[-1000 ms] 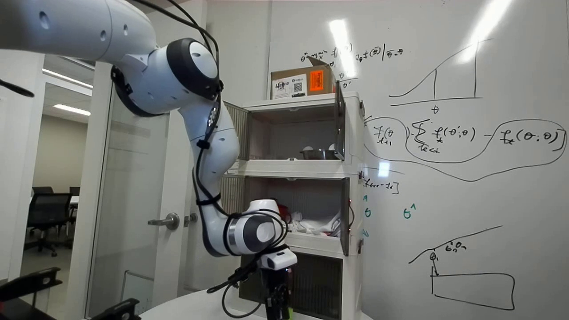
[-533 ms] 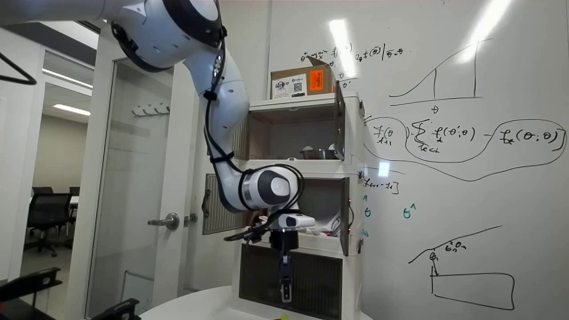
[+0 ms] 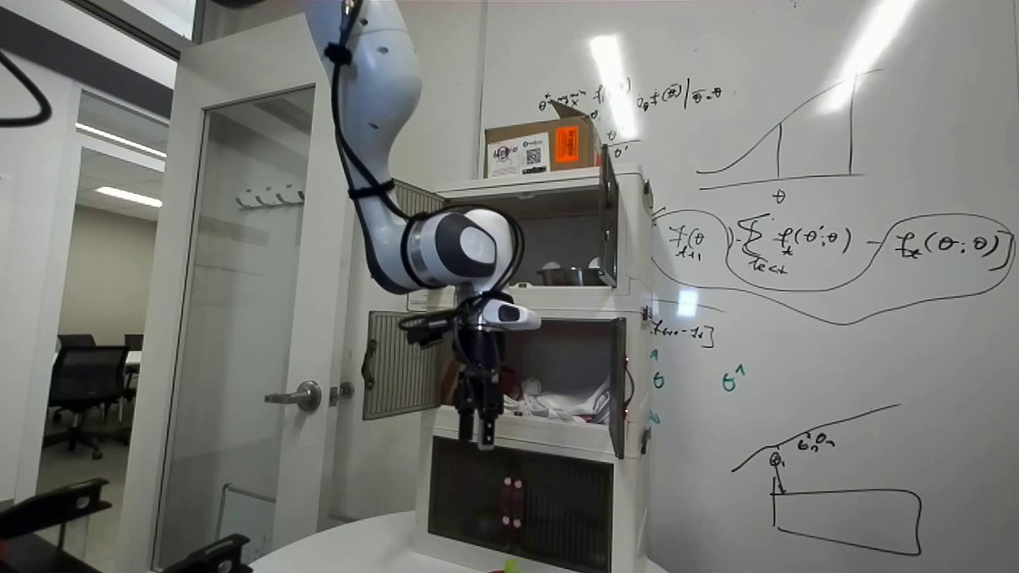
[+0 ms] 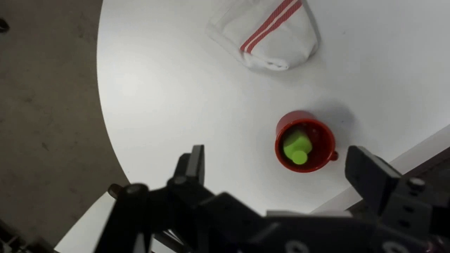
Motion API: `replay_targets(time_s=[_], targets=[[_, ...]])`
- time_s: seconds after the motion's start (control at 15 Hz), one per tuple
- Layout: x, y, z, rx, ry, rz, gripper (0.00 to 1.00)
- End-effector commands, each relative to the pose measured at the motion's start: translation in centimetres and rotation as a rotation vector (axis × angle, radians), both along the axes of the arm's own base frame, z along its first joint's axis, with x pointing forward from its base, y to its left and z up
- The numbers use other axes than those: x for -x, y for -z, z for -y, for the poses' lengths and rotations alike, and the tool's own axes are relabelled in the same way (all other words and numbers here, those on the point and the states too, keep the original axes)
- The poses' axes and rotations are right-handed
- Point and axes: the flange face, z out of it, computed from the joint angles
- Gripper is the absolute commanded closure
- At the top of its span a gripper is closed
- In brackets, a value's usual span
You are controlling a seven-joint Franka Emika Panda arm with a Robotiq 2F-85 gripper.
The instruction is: Move the red cup to the table
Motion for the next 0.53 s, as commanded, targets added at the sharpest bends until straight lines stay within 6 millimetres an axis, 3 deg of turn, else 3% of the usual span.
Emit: replay_targets(time_s=[0.0,0.47], targets=[[4.4,-5.4,-2.4,-0.092,-0.178,0.003,0.0],[8.3,-13.4,-6.2,-0.201,-0.549,0.006,0.0]])
